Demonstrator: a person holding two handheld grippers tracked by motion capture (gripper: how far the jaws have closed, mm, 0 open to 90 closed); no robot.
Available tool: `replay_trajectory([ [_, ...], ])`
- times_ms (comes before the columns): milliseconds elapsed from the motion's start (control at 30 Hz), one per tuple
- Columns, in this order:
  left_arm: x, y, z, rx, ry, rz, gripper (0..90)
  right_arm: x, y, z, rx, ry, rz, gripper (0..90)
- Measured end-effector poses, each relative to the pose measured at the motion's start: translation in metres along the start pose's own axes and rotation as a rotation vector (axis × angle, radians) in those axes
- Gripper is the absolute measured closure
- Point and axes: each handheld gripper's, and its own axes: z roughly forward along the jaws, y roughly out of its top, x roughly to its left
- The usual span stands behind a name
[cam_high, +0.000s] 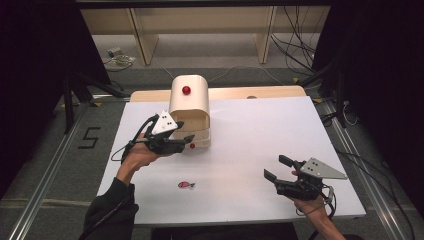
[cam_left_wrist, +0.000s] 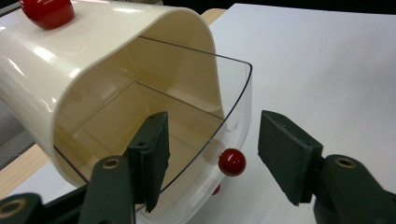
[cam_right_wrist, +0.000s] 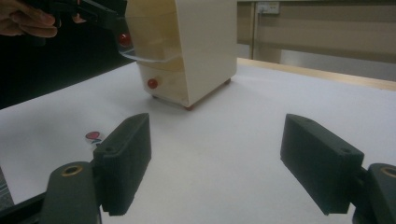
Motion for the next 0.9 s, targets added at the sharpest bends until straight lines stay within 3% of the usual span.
replay_trajectory([
  [367, 0.0018, -0.0009, 0.0049, 0.063, -0.003, 0.037, 56.8, 0.0000, 0.0001, -0.0004, -0.001, 0.004, 0.006, 25.6],
  [567, 0.0038, -0.0010, 0.0051, 0.062, 0.004, 0.029, 61.8, 0.0000, 0.0000, -0.0003, 0.003, 0.002, 0.006, 25.7],
  [867, 0.0041, -0.0014, 0.0049, 0.076, -0.001, 0.055, 65.0, -0.0001, -0.0001, 0.0001, 0.005, 0.002, 0.005, 25.7],
  [900, 0.0035, -0.0016, 0.0046, 0.084, -0.002, 0.071, 65.7, -0.0002, 0.0000, 0.0000, 0.004, 0.002, 0.004, 25.8],
])
